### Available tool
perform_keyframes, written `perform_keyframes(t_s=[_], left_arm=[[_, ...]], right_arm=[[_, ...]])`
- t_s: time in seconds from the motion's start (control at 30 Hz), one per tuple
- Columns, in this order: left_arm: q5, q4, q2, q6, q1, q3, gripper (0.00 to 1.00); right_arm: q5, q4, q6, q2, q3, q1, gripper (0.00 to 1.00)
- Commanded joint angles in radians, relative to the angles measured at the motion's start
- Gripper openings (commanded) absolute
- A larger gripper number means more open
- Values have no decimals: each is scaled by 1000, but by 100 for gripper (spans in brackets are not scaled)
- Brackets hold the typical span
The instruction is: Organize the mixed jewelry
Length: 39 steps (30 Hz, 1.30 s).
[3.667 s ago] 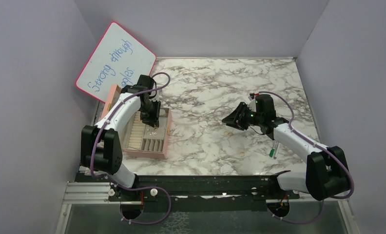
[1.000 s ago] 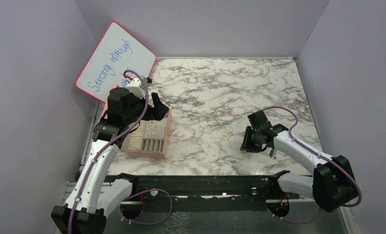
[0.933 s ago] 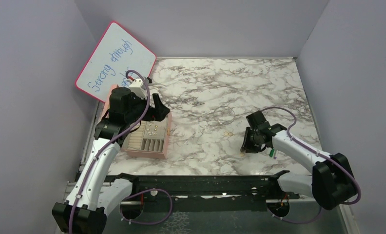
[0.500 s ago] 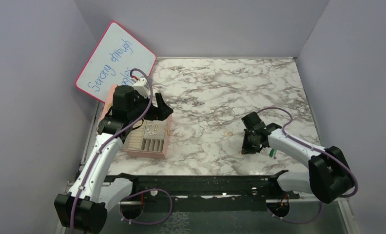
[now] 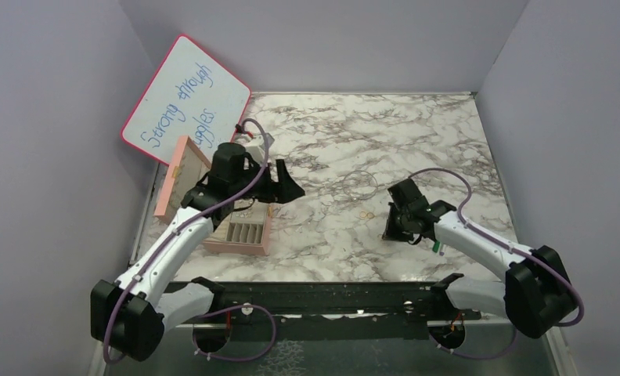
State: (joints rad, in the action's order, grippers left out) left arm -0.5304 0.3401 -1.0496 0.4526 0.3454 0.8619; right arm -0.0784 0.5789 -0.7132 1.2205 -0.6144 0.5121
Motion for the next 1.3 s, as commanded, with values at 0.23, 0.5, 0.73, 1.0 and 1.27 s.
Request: perform_keyframes(t_s=[0.23,0.5,0.73,1.0,1.27], left_arm=[[183,-475,-143,321,344,-128,79],[213,-625,-205,378,429,-162,62],[216,-595,-210,376,440,-163,48],[179,-578,-212,370,443,-173,30],[155,-564,-188,366,443,-171,12]], right_arm=[[213,-364,-3,-171,-27,122,1],[278,-433,-30,-182,-75,194,1],[297,-441,-54,-214,-83,195,1],[300,-451,-69,-231,-95,195,1],[297,-463,-86,-234,-90,195,1]])
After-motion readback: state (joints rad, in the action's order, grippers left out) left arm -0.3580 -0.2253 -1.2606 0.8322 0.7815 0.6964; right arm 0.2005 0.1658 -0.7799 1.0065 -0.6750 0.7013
